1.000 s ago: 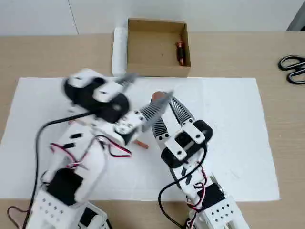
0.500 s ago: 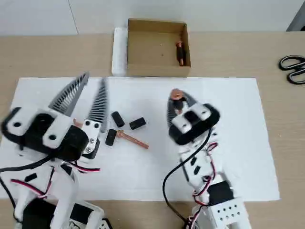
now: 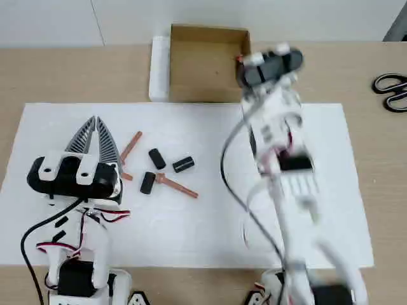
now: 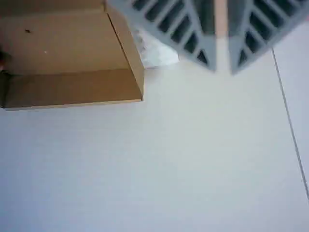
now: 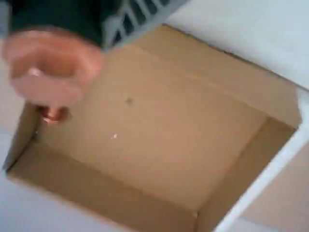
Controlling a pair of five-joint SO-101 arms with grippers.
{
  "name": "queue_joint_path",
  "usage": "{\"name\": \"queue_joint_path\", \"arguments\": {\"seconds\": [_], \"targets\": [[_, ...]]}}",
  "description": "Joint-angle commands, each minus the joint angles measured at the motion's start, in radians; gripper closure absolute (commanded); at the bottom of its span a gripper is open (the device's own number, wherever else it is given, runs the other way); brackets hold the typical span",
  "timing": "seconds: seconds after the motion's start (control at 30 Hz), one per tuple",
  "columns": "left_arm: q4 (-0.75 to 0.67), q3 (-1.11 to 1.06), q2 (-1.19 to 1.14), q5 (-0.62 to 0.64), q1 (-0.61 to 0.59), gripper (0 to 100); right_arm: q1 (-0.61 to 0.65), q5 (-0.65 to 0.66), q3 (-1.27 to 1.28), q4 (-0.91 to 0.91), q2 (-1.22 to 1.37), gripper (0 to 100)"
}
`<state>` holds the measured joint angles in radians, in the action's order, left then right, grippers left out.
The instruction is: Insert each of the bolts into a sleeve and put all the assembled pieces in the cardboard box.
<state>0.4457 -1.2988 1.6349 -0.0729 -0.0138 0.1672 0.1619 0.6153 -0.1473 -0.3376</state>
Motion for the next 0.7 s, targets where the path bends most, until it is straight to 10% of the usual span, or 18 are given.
{"name": "queue_joint_path", "arguments": {"seconds": [0.0,0.67], "targets": [[-0.028,-0.001,0.018,0.0,-0.005,99,0.019,-0.011,-0.365,0.093,0.314,99.5],[-0.028,-0.001,0.018,0.0,-0.009,99,0.147,-0.011,-1.419,0.282,1.33,99.5]]}}
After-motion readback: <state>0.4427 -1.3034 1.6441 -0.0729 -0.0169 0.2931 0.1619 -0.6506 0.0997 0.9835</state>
